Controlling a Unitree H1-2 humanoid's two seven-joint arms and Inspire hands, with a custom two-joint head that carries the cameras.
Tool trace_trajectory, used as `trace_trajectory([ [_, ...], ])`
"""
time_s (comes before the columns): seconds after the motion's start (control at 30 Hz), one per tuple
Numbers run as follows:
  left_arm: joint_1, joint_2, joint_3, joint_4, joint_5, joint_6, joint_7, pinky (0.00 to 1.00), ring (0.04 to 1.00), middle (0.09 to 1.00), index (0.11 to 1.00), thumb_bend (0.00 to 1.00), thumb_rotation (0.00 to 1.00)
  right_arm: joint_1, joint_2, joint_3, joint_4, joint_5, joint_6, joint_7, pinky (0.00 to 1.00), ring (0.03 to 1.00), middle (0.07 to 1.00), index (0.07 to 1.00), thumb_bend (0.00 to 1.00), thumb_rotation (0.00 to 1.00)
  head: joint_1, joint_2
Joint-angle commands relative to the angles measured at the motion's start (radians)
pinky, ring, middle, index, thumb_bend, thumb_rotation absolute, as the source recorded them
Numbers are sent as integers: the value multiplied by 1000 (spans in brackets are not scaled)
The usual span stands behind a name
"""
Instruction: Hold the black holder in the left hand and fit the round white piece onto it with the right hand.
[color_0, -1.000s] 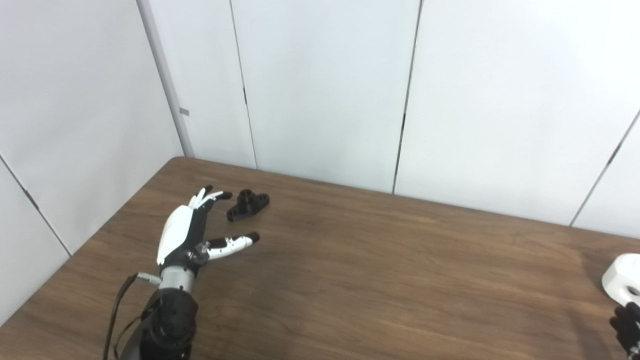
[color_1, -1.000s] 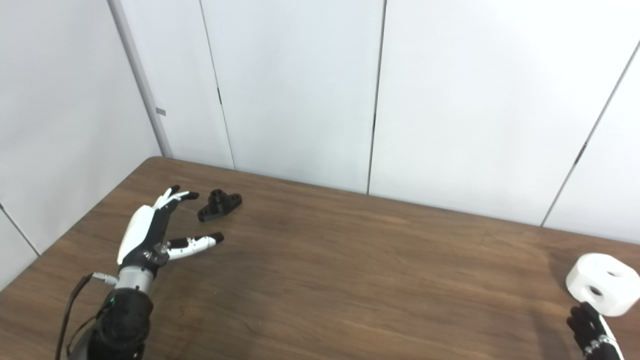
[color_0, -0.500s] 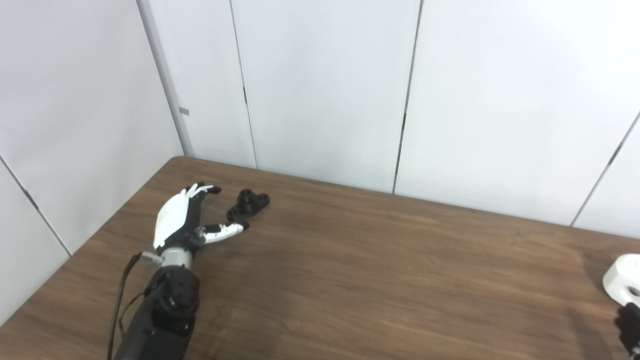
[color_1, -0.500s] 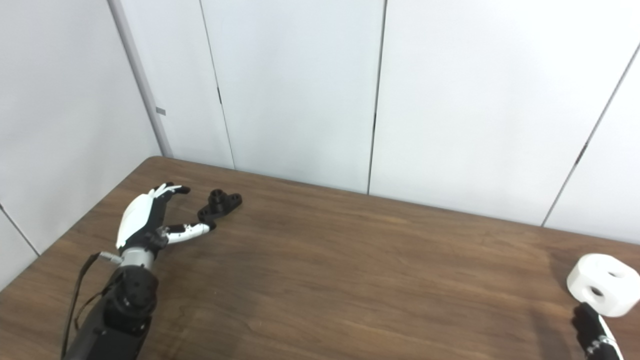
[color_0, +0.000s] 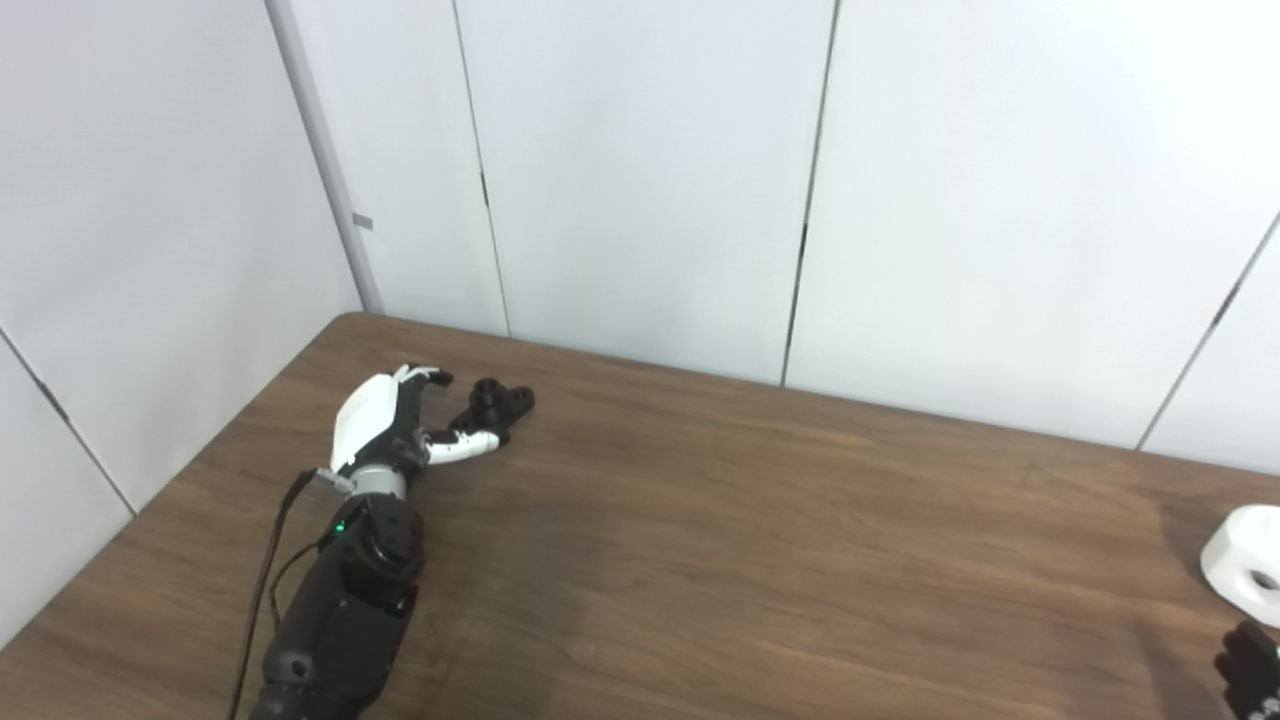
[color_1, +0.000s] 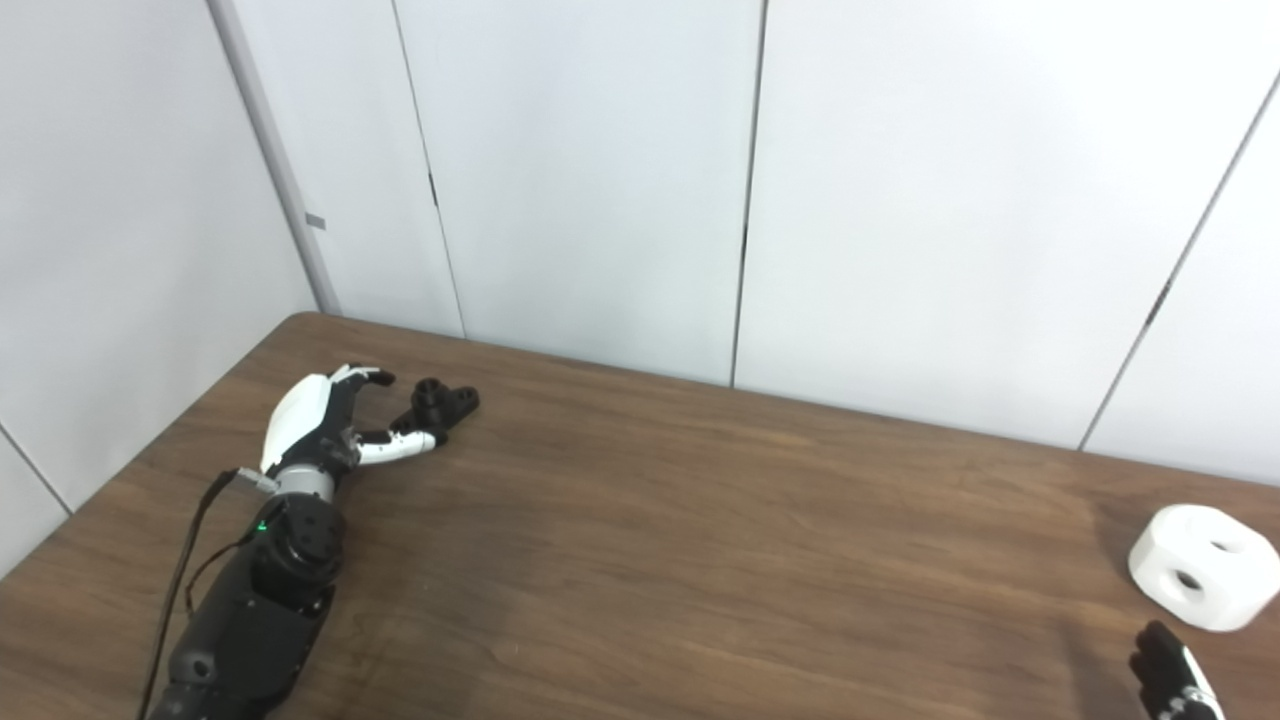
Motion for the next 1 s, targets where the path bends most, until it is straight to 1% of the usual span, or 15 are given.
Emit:
trace_trajectory([
  [0.0, -61, 38, -4, 7, 5, -24, 40, 1000, 1000, 953, 789, 922, 319, 27, 23, 7, 8, 15, -4, -12, 1000, 958, 953, 935, 727, 952, 1, 1],
  [0.07, -77, 44, -15, 42, 6, -34, 48, 1000, 1000, 953, 788, 922, 319, 28, 24, 6, 9, 20, -6, -11, 1000, 956, 952, 934, 729, 949, 0, 2],
  [0.2, -99, 52, -36, 85, 7, -32, 57, 1000, 1000, 955, 791, 928, 324, 30, 25, 7, 6, 17, -10, -10, 1000, 965, 956, 937, 731, 950, -3, 4],
  [0.3, -110, 60, -56, 104, 12, -20, 55, 1000, 1000, 955, 792, 928, 331, 32, 25, 7, 3, 15, -11, -11, 1000, 963, 956, 935, 718, 956, -5, 4],
  [0.37, -116, 64, -67, 116, 14, -10, 54, 1000, 1000, 954, 791, 925, 318, 35, 25, 7, -3, 13, -7, -12, 1000, 959, 955, 935, 715, 957, -5, 5],
  [0.47, -122, 72, -81, 132, 13, -9, 55, 1000, 1000, 954, 790, 923, 318, 37, 24, 6, -5, 17, -5, -11, 1000, 958, 952, 938, 721, 956, -5, 6],
  [0.57, -131, 74, -86, 154, 9, -10, 63, 1000, 1000, 951, 785, 921, 314, 39, 26, 7, -12, 12, -3, -13, 1000, 956, 951, 936, 721, 961, -7, 7],
  [0.77, -141, 73, -85, 185, -7, -40, 81, 1000, 1000, 947, 771, 921, 295, 39, 30, 8, -17, 19, -1, -13, 1000, 957, 953, 937, 712, 952, -12, 9],
  [0.9, -143, 75, -98, 187, -2, -28, 79, 1000, 1000, 943, 762, 918, 304, 41, 28, 10, -17, 18, 0, -11, 1000, 966, 959, 944, 709, 953, -17, 11],
  [0.97, -145, 75, -102, 197, -3, -32, 85, 1000, 1000, 937, 748, 909, 288, 43, 30, 10, -20, 14, 1, -14, 1000, 959, 956, 943, 706, 951, -17, 11],
])
